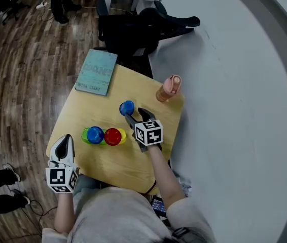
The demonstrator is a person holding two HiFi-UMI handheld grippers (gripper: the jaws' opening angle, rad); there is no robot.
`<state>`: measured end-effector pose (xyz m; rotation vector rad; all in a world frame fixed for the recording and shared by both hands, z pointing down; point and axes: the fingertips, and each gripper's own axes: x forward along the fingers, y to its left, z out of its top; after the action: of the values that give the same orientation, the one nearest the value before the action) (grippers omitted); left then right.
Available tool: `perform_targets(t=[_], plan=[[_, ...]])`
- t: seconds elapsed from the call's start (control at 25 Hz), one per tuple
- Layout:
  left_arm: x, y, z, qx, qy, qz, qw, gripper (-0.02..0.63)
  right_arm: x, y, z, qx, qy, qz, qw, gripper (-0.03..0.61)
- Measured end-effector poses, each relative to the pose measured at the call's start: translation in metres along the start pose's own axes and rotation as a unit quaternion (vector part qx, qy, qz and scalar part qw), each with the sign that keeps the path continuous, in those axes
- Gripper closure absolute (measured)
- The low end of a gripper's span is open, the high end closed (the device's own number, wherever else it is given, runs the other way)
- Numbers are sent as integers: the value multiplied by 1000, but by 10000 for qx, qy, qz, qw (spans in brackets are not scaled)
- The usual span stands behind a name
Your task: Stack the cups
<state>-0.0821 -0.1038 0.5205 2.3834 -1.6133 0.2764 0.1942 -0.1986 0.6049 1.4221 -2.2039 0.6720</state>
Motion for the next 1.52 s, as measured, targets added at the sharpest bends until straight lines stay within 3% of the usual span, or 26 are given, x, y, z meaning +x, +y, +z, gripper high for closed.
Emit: perform_targets(t=[0.28, 0.4, 0.56, 0.76, 1.08, 1.28, 1.52], plan=[[-28, 8, -4, 36, 43, 451, 9990, 554, 34, -11, -9, -152, 116, -156, 9997, 328], [-36, 13, -2, 33, 9, 581, 9983, 554, 28, -11, 0, -308, -92, -247, 9992, 368], [-37, 9, 1, 9, -60, 558, 9984, 554, 2, 0, 21, -534, -482, -175, 9973, 373], [-29, -3, 9, 83, -174, 249, 9995, 554, -48, 31, 48, -715, -1044, 56, 9919, 374], [-24, -23, 19, 182, -265, -388, 9987, 554, -124, 79, 72, -387, -1608, 127, 9862, 374], [-29, -33, 17, 178, -252, -769, 9966, 554, -150, 115, 74, -289, -1538, 117, 9876, 374], [-42, -31, 14, 163, -259, -983, 9947, 554, -146, 154, 65, -335, -1101, 127, 9933, 374]])
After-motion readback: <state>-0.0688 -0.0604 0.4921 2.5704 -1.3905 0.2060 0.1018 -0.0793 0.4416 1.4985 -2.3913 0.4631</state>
